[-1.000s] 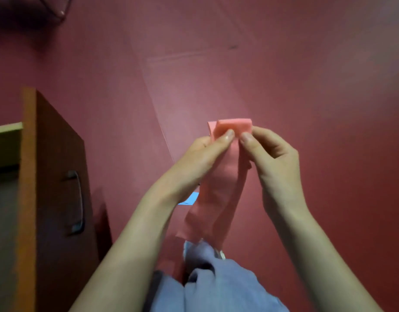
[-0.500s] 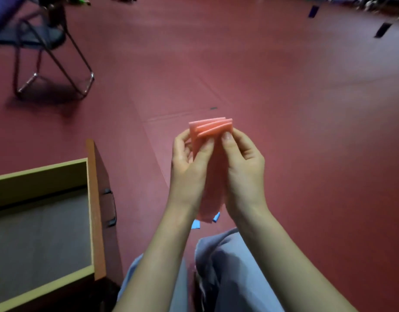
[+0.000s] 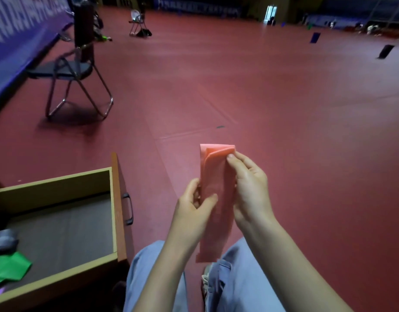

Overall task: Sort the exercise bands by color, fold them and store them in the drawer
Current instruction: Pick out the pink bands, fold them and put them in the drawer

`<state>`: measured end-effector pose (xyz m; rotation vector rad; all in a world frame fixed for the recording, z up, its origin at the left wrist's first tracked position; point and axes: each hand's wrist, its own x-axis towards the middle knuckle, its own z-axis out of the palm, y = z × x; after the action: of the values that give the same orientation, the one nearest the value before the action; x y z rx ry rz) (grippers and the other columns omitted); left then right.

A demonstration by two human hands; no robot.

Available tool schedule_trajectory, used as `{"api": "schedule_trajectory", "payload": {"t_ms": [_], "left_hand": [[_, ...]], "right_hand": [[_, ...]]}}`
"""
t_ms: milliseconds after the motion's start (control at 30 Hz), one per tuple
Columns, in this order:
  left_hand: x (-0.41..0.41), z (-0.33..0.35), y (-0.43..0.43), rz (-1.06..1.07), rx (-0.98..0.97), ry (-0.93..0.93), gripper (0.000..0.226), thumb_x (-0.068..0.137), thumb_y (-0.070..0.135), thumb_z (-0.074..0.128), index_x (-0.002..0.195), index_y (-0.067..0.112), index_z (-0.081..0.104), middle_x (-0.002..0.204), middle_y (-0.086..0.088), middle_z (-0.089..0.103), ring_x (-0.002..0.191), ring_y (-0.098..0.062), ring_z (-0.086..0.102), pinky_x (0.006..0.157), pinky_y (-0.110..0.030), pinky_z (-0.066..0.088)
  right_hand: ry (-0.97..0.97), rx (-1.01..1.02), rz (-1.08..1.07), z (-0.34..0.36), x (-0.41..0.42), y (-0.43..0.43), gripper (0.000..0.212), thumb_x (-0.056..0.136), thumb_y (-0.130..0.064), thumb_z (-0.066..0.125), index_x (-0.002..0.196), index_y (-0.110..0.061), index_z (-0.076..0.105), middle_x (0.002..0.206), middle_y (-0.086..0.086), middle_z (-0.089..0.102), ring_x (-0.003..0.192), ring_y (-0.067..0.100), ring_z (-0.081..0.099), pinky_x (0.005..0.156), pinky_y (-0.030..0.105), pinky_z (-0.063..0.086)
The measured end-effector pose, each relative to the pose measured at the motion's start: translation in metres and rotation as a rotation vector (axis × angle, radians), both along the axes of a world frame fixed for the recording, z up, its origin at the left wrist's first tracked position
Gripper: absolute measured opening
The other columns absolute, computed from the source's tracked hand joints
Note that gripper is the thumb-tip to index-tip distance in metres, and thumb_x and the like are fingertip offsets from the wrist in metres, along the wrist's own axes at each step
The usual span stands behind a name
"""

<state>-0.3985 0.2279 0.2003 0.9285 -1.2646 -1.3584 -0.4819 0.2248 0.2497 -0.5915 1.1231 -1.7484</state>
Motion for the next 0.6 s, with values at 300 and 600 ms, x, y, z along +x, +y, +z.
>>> {"api": "schedule_trajectory", "payload": {"t_ms": [300, 600], "left_hand": [[0.004, 0.031, 0.004, 0.110, -0.174, 0.013, 0.021, 0.086, 0.008, 0.057, 0.075, 0.025, 0.062, 0.061, 0.016, 0.065, 0.060, 0.003, 0.054, 0.058, -0.014, 0.046], [0.008, 0.032, 0.019, -0.072, -0.054, 0.053, 0.014, 0.088, 0.011, 0.053, 0.087, 0.022, 0.061, 0.065, 0.015, 0.069, 0.063, 0.002, 0.061, 0.060, -0.013, 0.051]], "right_hand": [[0.211, -0.058, 0.105, 0.000, -0.010, 0.025, 0.020, 0.087, -0.004, 0.053, 0.078, -0.016, 0.066, 0.061, -0.008, 0.068, 0.058, 0.003, 0.059, 0.056, 0.015, 0.050], [0.430, -0.137, 0.094, 0.008, -0.022, 0.032, 0.018, 0.082, -0.001, 0.059, 0.078, -0.018, 0.065, 0.074, -0.001, 0.064, 0.076, 0.015, 0.056, 0.074, 0.031, 0.047]]}}
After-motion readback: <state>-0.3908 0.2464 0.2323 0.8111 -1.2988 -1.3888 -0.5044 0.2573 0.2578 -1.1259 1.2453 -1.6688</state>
